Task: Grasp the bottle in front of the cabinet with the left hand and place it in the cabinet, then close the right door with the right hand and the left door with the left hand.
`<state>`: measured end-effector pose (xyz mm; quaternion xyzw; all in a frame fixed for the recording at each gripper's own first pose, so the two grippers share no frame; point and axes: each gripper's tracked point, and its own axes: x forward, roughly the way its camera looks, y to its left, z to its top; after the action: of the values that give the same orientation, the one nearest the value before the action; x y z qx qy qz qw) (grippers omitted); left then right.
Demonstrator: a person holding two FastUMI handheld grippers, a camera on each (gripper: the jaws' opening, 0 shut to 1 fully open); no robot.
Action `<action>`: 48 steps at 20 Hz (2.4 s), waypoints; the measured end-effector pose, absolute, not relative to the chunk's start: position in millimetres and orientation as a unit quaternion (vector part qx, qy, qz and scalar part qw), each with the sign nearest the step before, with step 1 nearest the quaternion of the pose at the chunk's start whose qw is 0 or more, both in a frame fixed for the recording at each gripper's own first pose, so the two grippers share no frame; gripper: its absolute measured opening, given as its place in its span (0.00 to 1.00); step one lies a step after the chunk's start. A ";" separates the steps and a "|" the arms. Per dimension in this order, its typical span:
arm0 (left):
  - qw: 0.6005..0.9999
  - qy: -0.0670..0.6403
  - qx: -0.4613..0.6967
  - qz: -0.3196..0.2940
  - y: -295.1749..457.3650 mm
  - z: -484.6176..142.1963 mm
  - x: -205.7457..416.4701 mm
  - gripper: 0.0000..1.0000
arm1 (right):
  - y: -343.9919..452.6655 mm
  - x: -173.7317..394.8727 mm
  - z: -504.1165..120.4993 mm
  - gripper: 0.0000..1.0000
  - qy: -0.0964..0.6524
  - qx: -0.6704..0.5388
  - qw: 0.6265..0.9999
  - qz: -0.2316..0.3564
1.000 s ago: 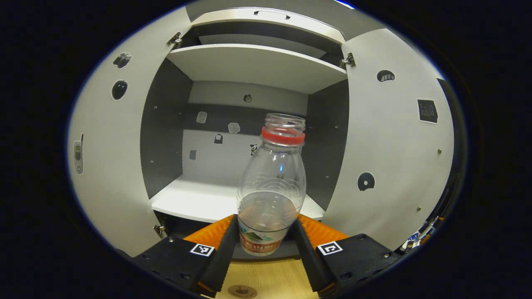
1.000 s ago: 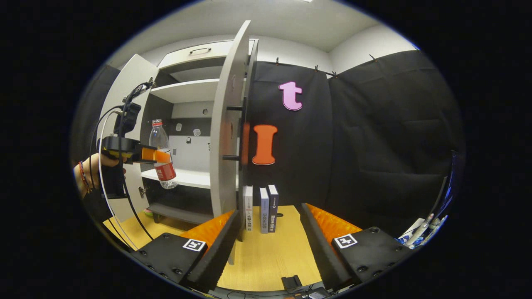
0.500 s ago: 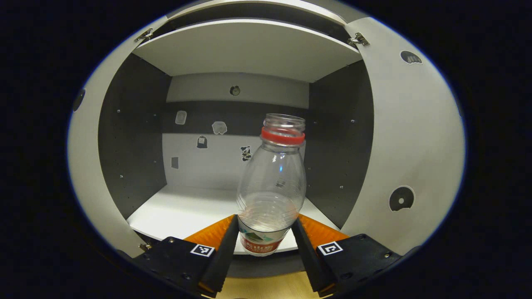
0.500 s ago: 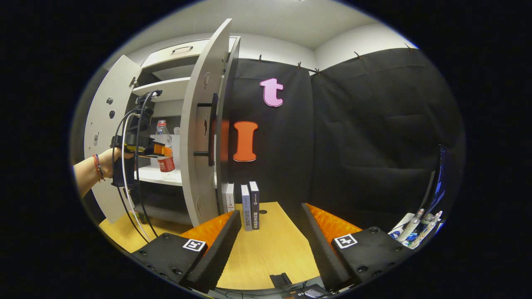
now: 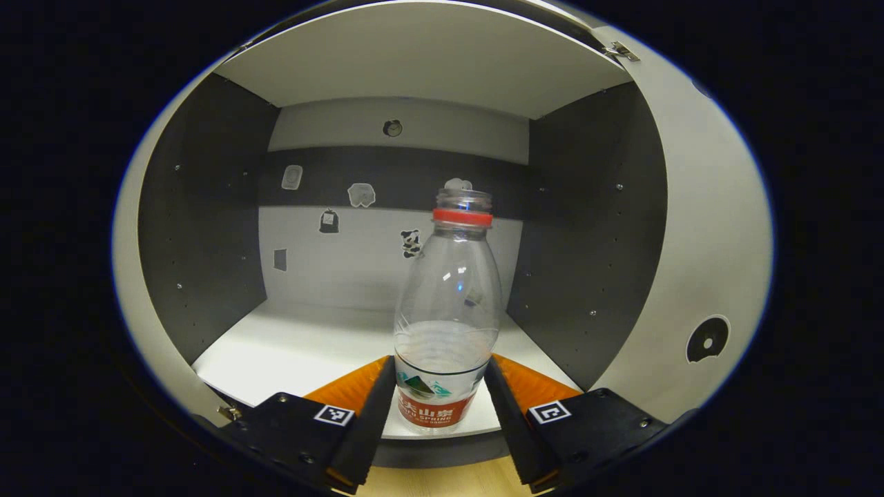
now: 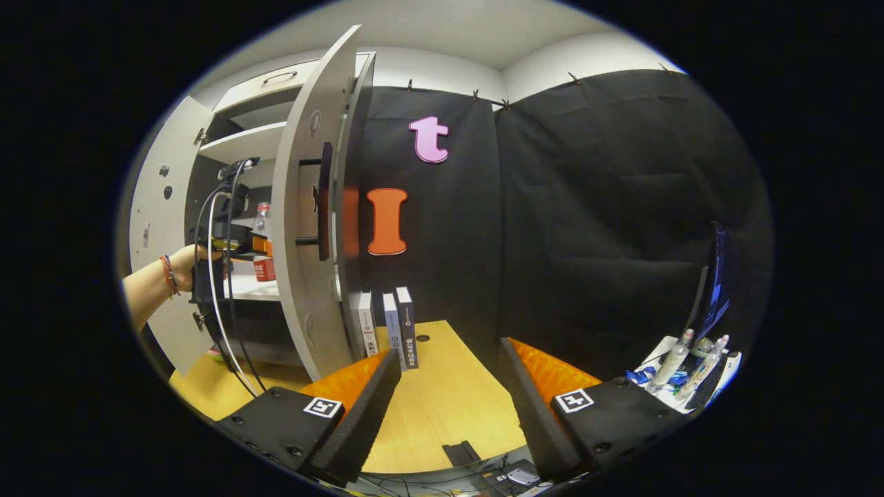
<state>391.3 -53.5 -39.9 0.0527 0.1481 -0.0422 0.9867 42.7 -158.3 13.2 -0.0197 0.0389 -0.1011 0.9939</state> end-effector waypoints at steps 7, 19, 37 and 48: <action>0.986 0.151 0.063 -0.022 -47.6 -48.5 387.8 0.92 | -159.2 32.3 8.4 0.96 0.045 -0.023 0.993 -0.109; 0.995 0.096 0.040 -0.008 -45.4 9.0 274.7 0.95 | -141.0 54.3 23.8 0.96 0.031 -0.049 0.998 -0.020; 0.998 0.027 0.054 0.003 6.9 85.4 104.6 0.95 | -80.3 156.5 32.0 0.96 0.028 -0.044 0.997 0.060; 0.998 0.022 0.026 -0.046 30.3 72.4 92.8 0.95 | -70.2 165.3 33.8 0.95 0.005 -0.015 1.000 -0.003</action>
<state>92.8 30.3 72.4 0.0262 0.0225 -0.0457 0.9984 165.3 -70.2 33.8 -0.0152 0.0052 -0.0031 0.9999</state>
